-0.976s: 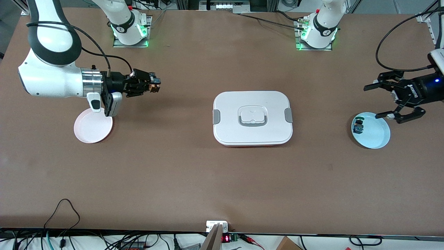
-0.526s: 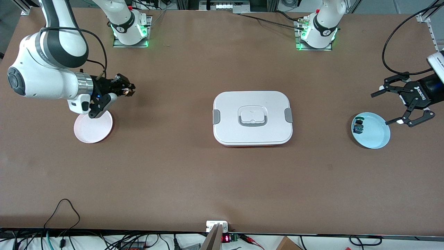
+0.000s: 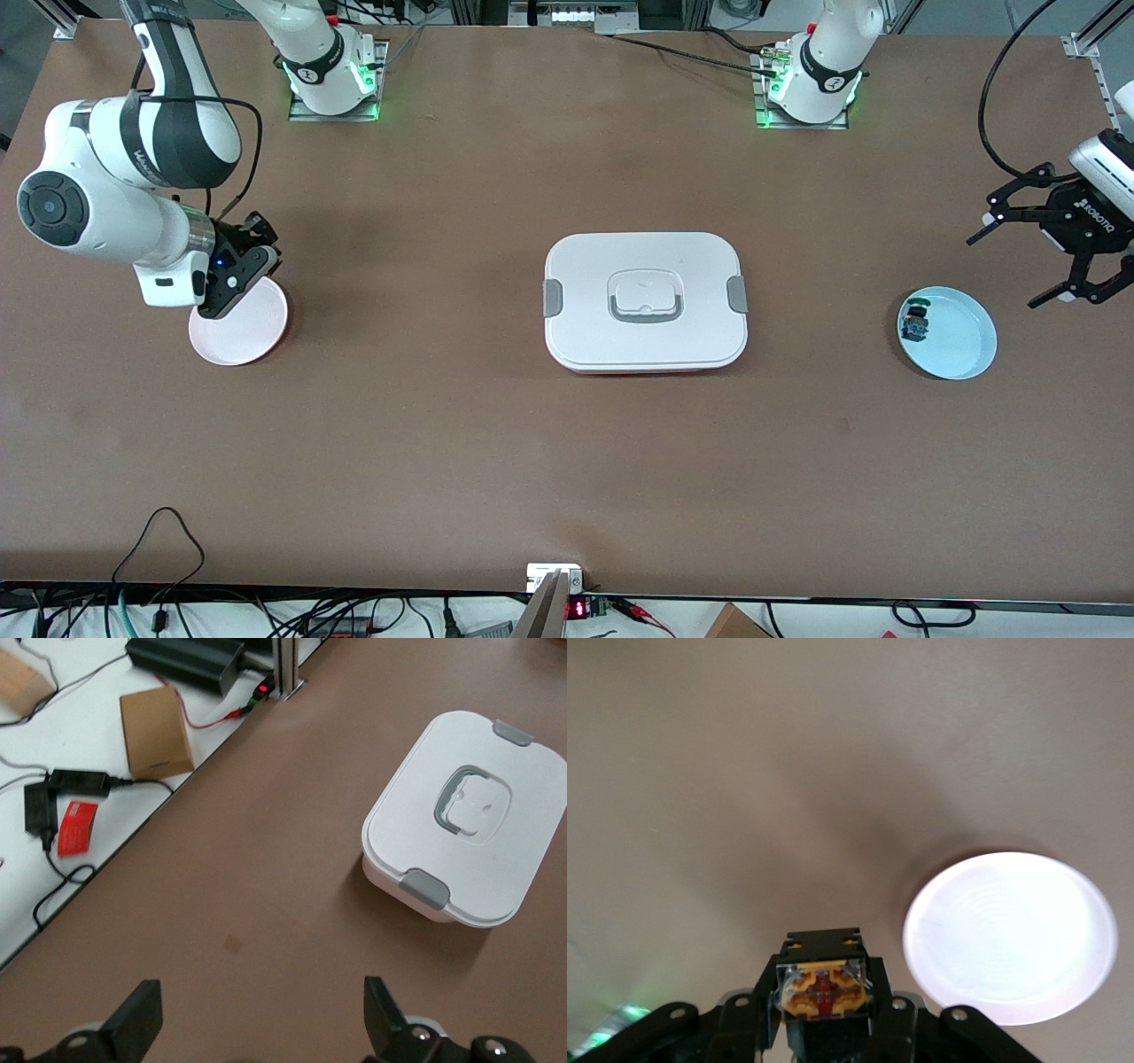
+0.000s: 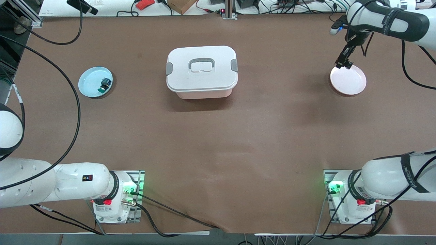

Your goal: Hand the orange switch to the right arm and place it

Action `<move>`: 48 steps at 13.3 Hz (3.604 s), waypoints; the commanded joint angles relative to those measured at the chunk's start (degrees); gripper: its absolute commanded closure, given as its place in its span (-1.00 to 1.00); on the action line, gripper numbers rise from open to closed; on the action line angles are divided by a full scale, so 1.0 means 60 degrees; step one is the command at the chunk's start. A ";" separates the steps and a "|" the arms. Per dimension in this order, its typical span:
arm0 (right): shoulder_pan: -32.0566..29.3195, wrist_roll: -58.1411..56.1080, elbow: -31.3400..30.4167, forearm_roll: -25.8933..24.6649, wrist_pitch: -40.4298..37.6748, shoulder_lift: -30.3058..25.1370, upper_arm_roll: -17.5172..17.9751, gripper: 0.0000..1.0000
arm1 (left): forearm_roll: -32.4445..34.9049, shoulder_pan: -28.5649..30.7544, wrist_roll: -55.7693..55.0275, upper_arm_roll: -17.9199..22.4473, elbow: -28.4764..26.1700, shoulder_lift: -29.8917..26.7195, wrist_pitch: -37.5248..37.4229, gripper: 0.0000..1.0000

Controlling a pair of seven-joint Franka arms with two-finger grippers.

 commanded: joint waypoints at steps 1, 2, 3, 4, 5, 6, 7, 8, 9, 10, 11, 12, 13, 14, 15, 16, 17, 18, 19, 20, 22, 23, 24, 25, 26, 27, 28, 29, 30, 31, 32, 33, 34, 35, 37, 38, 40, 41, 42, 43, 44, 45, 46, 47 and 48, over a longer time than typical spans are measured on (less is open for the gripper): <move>-0.0528 -0.1633 -0.0696 -0.0520 0.1102 -0.0057 0.0129 0.88 | 0.1730 -0.0677 -0.2378 0.0186 0.0072 -0.0355 0.0010 -1.00; -0.0703 -0.2277 -0.0799 -0.0580 0.1468 0.0059 0.0129 0.88 | 0.2332 -0.0868 -0.3300 0.0186 0.0072 -0.0371 -0.0048 -1.00; -0.0923 -0.2588 -0.0829 -0.0595 0.1661 0.0249 0.0115 0.88 | 0.2773 -0.1087 -0.4208 0.0186 0.0101 -0.0356 -0.0194 -1.00; -0.1142 -0.2925 -0.0859 -0.0609 0.1938 0.0425 0.0100 0.88 | 0.3097 -0.1133 -0.4928 0.0186 0.0159 -0.0356 -0.0471 -1.00; -0.1290 -0.3508 -0.0975 -0.0769 0.2332 0.0542 0.0100 0.88 | 0.3230 -0.1148 -0.5849 0.0157 0.0232 -0.0356 -0.0821 -1.00; -0.1364 -0.3964 -0.1194 -0.0930 0.2844 0.0558 0.0100 0.88 | 0.3377 -0.1163 -0.6728 0.0055 0.0305 -0.0342 -0.1216 -1.00; -0.1422 -0.4244 -0.1384 -0.1062 0.3226 0.0558 0.0085 0.88 | 0.3581 -0.1163 -0.7462 0.0011 0.0582 -0.0283 -0.1626 -1.00; -0.1481 -0.4406 -0.1531 -0.1296 0.3476 0.0573 0.0085 0.88 | 0.3728 -0.1163 -0.7875 -0.0048 0.0758 -0.0210 -0.1950 -1.00; -0.1482 -0.4509 -0.1634 -0.1516 0.3667 0.0645 0.0085 0.88 | 0.3744 -0.1163 -0.8083 -0.0048 0.0833 -0.0137 -0.2127 -1.00; -0.1598 -0.4641 -0.1766 -0.1721 0.3974 0.0748 0.0085 0.87 | 0.3759 -0.1163 -0.8215 -0.0063 0.0833 -0.0122 -0.2390 -1.00; -0.1744 -0.4816 -0.2014 -0.1911 0.4514 0.0778 0.0085 0.86 | 0.3860 -0.1163 -0.8449 -0.0092 0.0833 -0.0122 -0.2653 -1.00; -0.1847 -0.5123 -0.2205 -0.2073 0.4983 0.0836 0.0085 0.86 | 0.3876 -0.1163 -0.8929 -0.0150 0.0833 -0.0136 -0.3004 -1.00; -0.1949 -0.5474 -0.2323 -0.2103 0.5321 0.0924 0.0085 0.86 | 0.3876 -0.1163 -0.9384 -0.0209 0.0891 -0.0165 -0.3327 -1.00; -0.2008 -0.5709 -0.2338 -0.2118 0.5470 0.1055 0.0071 0.86 | 0.3847 -0.1148 -0.9504 -0.0209 0.1052 -0.0209 -0.3504 -1.00; -0.2096 -0.5799 -0.2338 -0.2118 0.5587 0.1201 0.0056 0.84 | 0.3847 -0.1148 -0.9491 -0.0180 0.1314 -0.0166 -0.3723 -1.00; -0.2198 -0.5843 -0.2338 -0.2118 0.5849 0.1362 0.0056 0.81 | 0.3890 -0.1163 -0.9491 -0.0224 0.1418 -0.0079 -0.3957 -1.00; -0.2286 -0.6046 -0.2367 -0.2133 0.6171 0.1524 0.0056 0.80 | 0.3978 -0.1163 -0.9491 -0.0326 0.1550 0.0082 -0.4076 -1.00; -0.2331 -0.6397 -0.2397 -0.2119 0.6450 0.1670 0.0056 0.80 | 0.4066 -0.1134 -0.9447 -0.0312 0.1827 0.0199 -0.4091 -1.00; -0.2389 -0.6690 -0.2484 -0.2118 0.6772 0.1744 0.0056 0.80 | 0.4067 -0.1090 -0.9447 -0.0297 0.1960 0.0418 -0.4106 -1.00; -0.2390 -0.6765 -0.2499 -0.2118 0.6934 0.1788 0.0056 0.80 | 0.4067 -0.1075 -0.9433 -0.0297 0.2092 0.0522 -0.4106 -1.00; -0.2361 -0.6766 -0.2500 -0.2104 0.6965 0.1876 0.0070 0.80 | 0.4067 -0.1075 -0.9403 -0.0312 0.2166 0.0552 -0.4106 -1.00; -0.2302 -0.6781 -0.2500 -0.2104 0.7023 0.1906 0.0070 0.80 | 0.4052 -0.1133 -0.9418 -0.0326 0.2152 0.0523 -0.4121 -1.00; -0.2287 -0.6795 -0.2514 -0.2104 0.7096 0.1935 0.0070 0.80 | 0.4052 -0.1133 -0.9418 -0.0385 0.2152 0.0537 -0.4121 -1.00; -0.2287 -0.6796 -0.2543 -0.2104 0.7112 0.2008 0.0070 0.71 | 0.4037 -0.1148 -0.9360 -0.0385 0.2137 0.0566 -0.4121 -1.00; -0.2302 -0.6796 -0.2544 -0.2104 0.7286 0.2125 0.0070 0.47 | 0.4052 -0.1177 -0.9359 -0.0385 0.2137 0.0639 -0.4164 -1.00; -0.2316 -0.6781 -0.2529 -0.2104 0.7462 0.2213 0.0070 -0.15 | 0.4037 -0.1192 -0.9403 -0.0400 0.2152 0.0727 -0.4194 -1.00; -0.2360 -0.6781 -0.2529 -0.2104 0.7449 0.2243 0.0070 -0.97 | 0.3994 -0.1163 -0.9389 -0.0429 0.2152 0.0728 -0.4252 -1.00; -0.2375 -0.6737 -0.2529 -0.2060 0.7405 0.2199 0.0070 -1.00 | 0.3935 -0.1148 -0.9388 -0.0429 0.2152 0.0728 -0.4253 -1.00; -0.2375 -0.6737 -0.2529 -0.2060 0.7376 0.2126 0.0070 -1.00 | 0.3920 -0.1134 -0.9388 -0.0429 0.2152 0.0757 -0.4238 -1.00; -0.2375 -0.6708 -0.2529 -0.2045 0.7259 0.2039 0.0070 -1.00 | 0.3891 -0.1104 -0.9403 -0.0444 0.2152 0.0815 -0.4238 -1.00; -0.2375 -0.6693 -0.2485 -0.2002 0.6997 0.1849 0.0085 -1.00 | 0.3818 -0.1119 -0.9374 -0.0429 0.2166 0.0816 -0.4224 -1.00; -0.2375 -0.6664 -0.2456 -0.1943 0.6719 0.1630 0.0100 -1.00 | 0.3832 -0.1133 -0.9417 -0.0444 0.2166 0.0816 -0.4238 -1.00; -0.2375 -0.6649 -0.2441 -0.1740 0.6499 0.1396 0.0114 -1.00 | 0.3818 -0.1061 -0.9389 -0.0429 0.2166 0.0830 -0.4209 -1.00; -0.2332 -0.6649 -0.2282 -0.1288 0.6294 0.1176 0.0114 -1.00 | 0.3745 -0.1046 -0.9359 -0.0429 0.2166 0.0830 -0.4194 -1.00; -0.2156 -0.6606 -0.1567 -0.0424 0.5156 0.0852 0.0114 -1.00 | 0.3715 -0.1060 -0.9374 -0.0429 0.2166 0.0845 -0.4194 -1.00; -0.2112 -0.6475 -0.0939 0.0204 0.4221 0.0837 0.0114 -1.00 | 0.3715 -0.1075 -0.9374 -0.0429 0.2166 0.0831 -0.4209 -1.00; -0.2053 -0.6066 0.0073 0.1159 0.2739 0.0837 0.0114 -1.00 | 0.3715 -0.1119 -0.9388 -0.0444 0.2166 0.0830 -0.4209 -1.00; -0.1951 -0.5788 0.0441 0.1221 0.2297 0.0808 0.0114 -1.00 | 0.3715 -0.1119 -0.9388 -0.0444 0.2166 0.0845 -0.4223 -1.00; -0.1863 -0.5248 0.0720 0.1221 0.1872 0.0691 0.0114 -1.00 | 0.3715 -0.1119 -0.9345 -0.0444 0.2166 0.0845 -0.4223 -1.00; -0.1761 -0.4518 0.0912 0.1236 0.1476 0.0603 0.0129 -1.00 | 0.3715 -0.1104 -0.9345 -0.0444 0.2166 0.0845 -0.4223 -1.00; -0.1658 -0.3539 0.1102 0.1251 0.0994 0.0486 0.0115 -1.00 | 0.3715 -0.1119 -0.9345 -0.0444 0.2166 0.0845 -0.4223 -1.00; -0.1527 -0.2485 0.1336 0.1352 0.0481 0.0384 0.0129 -1.00 | 0.3715 -0.1119 -0.9345 -0.0444 0.2166 0.0845 -0.4238 -1.00; -0.1322 -0.1343 0.1701 0.1556 -0.0176 0.0325 0.0129 -1.00 | 0.3715 -0.1119 -0.9345 -0.0444 0.2152 0.0845 -0.4238 -1.00; -0.1117 -0.0215 0.1951 0.1602 -0.0879 0.0280 0.0129 -1.00 | 0.3715 -0.1104 -0.9345 -0.0444 0.2152 0.0845 -0.4238 -1.00; -0.1028 0.0913 0.2142 0.1617 -0.1408 0.0222 0.0129 -1.00 | 0.3715 -0.1119 -0.9345 -0.0444 0.2166 0.0845 -0.4238 -1.00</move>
